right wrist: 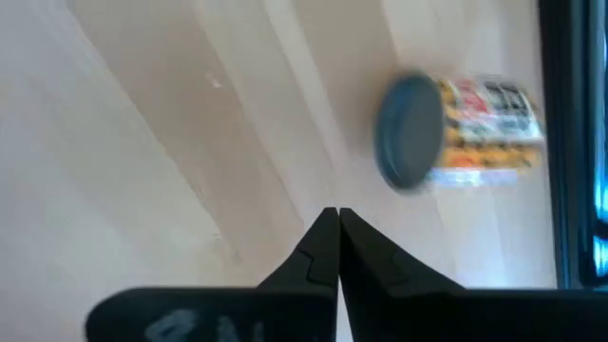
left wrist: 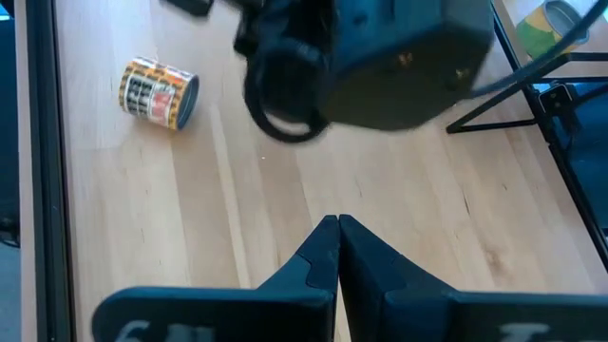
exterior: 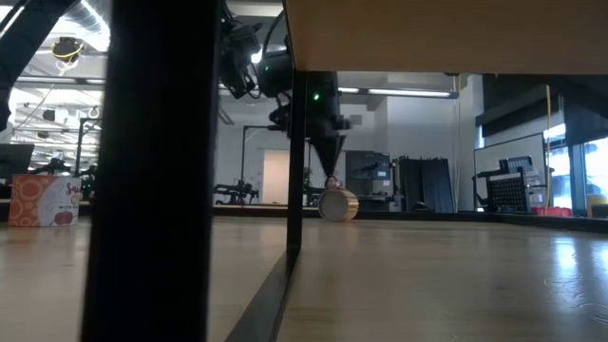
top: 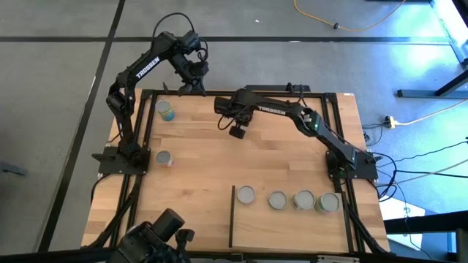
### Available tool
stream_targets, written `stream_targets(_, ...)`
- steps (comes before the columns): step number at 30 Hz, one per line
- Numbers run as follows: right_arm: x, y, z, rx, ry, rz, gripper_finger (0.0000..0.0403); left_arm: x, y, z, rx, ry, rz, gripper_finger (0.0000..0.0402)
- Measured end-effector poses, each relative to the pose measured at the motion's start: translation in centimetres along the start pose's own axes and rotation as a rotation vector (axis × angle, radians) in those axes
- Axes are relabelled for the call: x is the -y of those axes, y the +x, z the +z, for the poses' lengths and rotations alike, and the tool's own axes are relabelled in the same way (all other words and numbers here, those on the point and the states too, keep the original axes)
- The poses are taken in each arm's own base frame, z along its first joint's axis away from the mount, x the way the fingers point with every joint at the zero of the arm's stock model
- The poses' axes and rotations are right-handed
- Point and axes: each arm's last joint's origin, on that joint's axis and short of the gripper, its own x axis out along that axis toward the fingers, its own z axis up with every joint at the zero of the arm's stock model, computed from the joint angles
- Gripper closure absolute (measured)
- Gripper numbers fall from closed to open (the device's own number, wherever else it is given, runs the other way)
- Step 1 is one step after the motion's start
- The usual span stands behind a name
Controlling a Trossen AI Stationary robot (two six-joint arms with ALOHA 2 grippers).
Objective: Pick and place cans onto a shelf
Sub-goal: Put the yellow canned black beans on the shelf
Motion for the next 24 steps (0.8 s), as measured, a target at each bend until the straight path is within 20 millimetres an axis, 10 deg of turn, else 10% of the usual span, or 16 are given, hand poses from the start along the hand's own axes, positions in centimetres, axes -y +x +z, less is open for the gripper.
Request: stream_targets(24, 0.73, 0.61, -0.04, -0.026, 0.033, -0.058, 0.0391, 0.00, -0.01, 0.01, 0.006, 0.001, -0.003, 0.0401)
